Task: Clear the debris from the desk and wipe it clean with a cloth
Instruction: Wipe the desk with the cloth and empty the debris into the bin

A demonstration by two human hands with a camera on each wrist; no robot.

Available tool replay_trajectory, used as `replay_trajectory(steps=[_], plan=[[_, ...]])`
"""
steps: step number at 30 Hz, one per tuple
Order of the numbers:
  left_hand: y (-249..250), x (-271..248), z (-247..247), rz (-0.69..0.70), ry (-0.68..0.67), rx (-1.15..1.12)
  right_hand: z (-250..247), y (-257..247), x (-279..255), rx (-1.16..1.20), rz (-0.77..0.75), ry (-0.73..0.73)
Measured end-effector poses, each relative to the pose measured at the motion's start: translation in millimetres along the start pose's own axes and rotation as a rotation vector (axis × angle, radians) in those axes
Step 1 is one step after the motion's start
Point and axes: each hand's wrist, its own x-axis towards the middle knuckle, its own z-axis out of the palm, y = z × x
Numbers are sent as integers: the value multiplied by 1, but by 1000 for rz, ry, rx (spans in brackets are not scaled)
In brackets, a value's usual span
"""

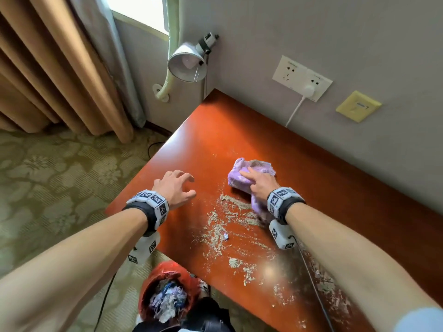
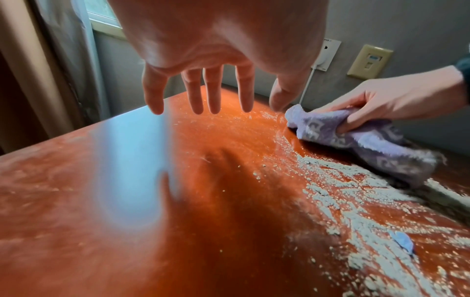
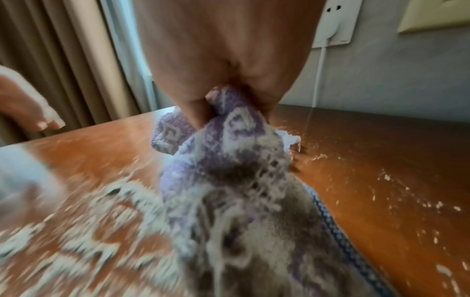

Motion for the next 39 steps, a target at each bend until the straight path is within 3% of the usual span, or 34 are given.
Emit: replay_trajectory(steps=[6, 12, 19, 27, 33, 39], plan=[[-12, 10, -5, -46, -9, 5, -45, 22, 40, 25, 94, 183], [-28, 23, -6, -110, -5, -34, -67, 22, 95, -92, 147, 101], [-37, 32, -3, -142, -9, -85, -47, -11, 126, -159, 139, 102], [-37, 23, 2, -123, 0, -92, -23, -47, 92, -233, -61, -27], [-39, 6, 8, -92, -5, -83, 4, -47, 45, -247, -184, -89], [-47, -14, 10, -80, -3, -59, 16, -40, 12, -103, -148, -128]])
